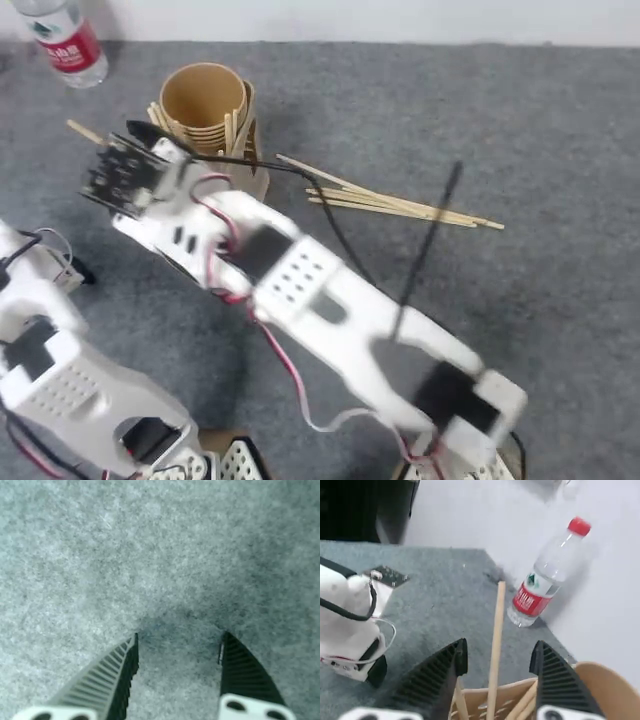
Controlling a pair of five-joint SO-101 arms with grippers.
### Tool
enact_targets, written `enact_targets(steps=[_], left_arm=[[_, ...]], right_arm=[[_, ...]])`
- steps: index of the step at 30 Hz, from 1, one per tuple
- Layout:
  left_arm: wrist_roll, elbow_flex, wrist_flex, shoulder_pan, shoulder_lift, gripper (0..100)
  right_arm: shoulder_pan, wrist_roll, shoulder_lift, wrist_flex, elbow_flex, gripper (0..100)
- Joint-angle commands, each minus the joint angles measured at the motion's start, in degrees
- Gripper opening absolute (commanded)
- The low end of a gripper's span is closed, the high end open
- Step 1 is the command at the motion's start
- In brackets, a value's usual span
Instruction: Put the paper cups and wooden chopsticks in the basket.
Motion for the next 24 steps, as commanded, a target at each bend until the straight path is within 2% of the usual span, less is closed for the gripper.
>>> enact_targets(steps=[1,7,11,13,18,24], left_arm=[[0.3,1.1,0.1,0.6,0.4,27],[0.3,1.0,0.1,0.6,0.4,27],[0.3,1.0,0.1,0.6,0.4,27],[0.3,1.0,0.0,0.6,0.4,27],[0.3,1.0,0.0,0.6,0.4,27],[0.3,1.0,0.0,0.6,0.4,27]], right_arm=[[-0.6,-0.4,7.7,7.0,-16.7,21.3],[-0.4,0.0,19.2,11.6,-31.6,18.8],[-0.3,0.0,23.0,14.6,-37.4,0.0],[-0.3,0.0,22.9,16.5,-39.2,2.9],[0.3,0.1,21.3,21.2,-49.1,0.6],[2.6,0.0,20.6,34.7,-56.5,0.6]])
